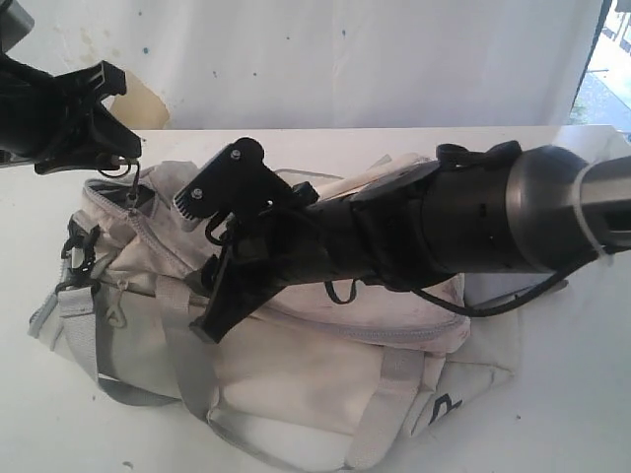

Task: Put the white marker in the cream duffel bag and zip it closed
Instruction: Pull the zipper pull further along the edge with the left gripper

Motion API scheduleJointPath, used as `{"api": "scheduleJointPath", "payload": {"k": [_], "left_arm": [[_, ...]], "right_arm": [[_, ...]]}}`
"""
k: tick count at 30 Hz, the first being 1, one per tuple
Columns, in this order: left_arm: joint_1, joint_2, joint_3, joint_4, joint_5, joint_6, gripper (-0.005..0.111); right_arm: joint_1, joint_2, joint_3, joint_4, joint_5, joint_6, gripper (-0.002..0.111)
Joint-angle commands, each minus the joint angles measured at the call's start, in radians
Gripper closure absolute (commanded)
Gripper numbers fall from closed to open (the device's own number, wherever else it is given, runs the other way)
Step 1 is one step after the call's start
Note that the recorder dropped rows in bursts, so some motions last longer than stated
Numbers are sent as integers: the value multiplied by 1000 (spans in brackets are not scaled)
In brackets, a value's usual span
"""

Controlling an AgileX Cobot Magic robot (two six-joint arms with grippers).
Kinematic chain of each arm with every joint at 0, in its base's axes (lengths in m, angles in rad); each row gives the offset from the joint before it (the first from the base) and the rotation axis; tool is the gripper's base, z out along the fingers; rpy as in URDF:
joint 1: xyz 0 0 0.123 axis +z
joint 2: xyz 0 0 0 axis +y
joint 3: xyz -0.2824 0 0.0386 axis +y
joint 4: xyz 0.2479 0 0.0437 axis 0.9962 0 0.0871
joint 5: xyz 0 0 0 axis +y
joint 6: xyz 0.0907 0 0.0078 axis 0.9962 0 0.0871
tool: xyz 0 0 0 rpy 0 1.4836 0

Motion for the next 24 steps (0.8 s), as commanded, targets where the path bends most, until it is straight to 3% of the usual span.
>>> {"api": "scheduleJointPath", "payload": {"k": [1, 4, 8, 12, 24], "left_arm": [[0, -8, -8, -18, 4, -20, 107], [0, -8, -8, -24, 4, -26, 107], [0, -8, -8, -63, 0, -48, 107], [0, -8, -8, -118, 4, -48, 107], [0, -8, -8, -151, 92, -48, 107]], "right_arm": [[-1, -43, -4, 49, 21, 6, 54], [-1, -60, -7, 127, 101, -4, 54], [33, -37, -39, 127, 149, -1, 72], [80, -18, -73, 127, -7, -3, 72], [80, 52, -120, 127, -89, -3, 63]]}}
